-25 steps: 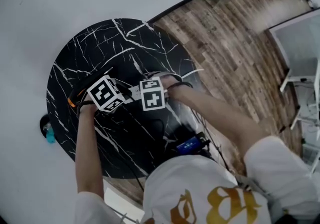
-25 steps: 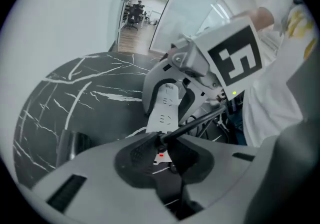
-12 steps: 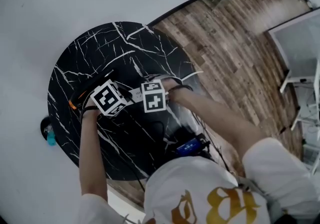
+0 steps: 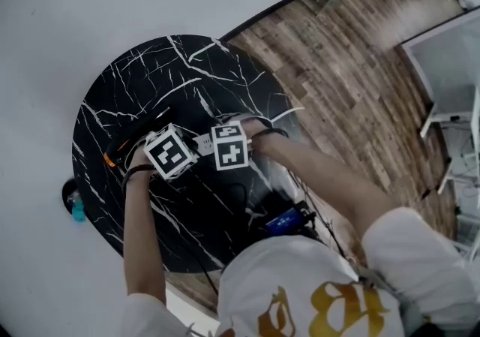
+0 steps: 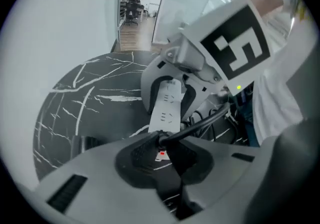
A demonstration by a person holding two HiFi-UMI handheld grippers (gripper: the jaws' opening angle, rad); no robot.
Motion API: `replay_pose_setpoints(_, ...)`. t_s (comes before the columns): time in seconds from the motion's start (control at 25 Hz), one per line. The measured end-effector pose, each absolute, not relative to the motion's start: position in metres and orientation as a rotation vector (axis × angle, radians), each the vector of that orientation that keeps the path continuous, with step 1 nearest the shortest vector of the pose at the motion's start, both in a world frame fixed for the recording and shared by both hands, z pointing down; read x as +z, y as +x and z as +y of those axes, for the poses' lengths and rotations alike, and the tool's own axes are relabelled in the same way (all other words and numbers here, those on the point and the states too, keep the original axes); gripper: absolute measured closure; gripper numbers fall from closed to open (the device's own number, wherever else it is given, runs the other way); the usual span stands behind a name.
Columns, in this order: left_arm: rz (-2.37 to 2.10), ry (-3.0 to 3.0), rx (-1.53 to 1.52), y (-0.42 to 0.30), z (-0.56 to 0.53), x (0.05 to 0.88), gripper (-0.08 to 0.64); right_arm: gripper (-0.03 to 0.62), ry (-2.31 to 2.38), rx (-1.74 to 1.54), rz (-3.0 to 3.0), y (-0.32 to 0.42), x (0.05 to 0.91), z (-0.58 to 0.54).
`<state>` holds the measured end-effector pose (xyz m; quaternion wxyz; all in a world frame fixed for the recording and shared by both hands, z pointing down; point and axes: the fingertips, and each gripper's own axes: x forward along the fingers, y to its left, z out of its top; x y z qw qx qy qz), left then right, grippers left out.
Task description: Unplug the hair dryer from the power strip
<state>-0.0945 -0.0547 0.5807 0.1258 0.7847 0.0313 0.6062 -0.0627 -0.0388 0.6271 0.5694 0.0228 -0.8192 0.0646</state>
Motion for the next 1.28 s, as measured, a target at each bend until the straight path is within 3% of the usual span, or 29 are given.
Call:
replay_pose_setpoints(0.16, 0.048, 2.287, 1.911, -0.101, -0.054, 0.585, 0.512, 0.324, 0.053, 0.142, -1.923, -0.064, 0.626, -0.038)
replay_pose_setpoints(0.36, 0.15, 2.236, 1.641, -0.094, -0.059, 0.578, 0.503, 0.324, 0.068, 0.152, -1.929, -0.063, 0.627, -0.038)
replay_pose_setpoints(0.6, 0.021, 2.296, 1.886, -0.102, -0.051, 0.587, 0.514, 0.324, 0.057, 0.139, -1.93, -0.064, 0.627, -0.039)
replay_pose_setpoints(0.84, 0.109, 2.252, 1.663, -0.094, -0.06, 0.577, 0.507, 0.324, 0.071, 0.152, -1.933, -0.063, 0.627, -0.038)
replay_pose_setpoints(1.08, -0.054, 2.325, 1.895, -0.102, -0.05, 0.587, 0.516, 0.324, 0.066, 0.144, -1.932, -0.064, 0.626, -0.038)
replay_pose_setpoints(1.28, 0.08, 2.259, 1.662, -0.096, -0.061, 0.579, 0.508, 0.324, 0.068, 0.139, -1.937, -0.063, 0.627, -0.038)
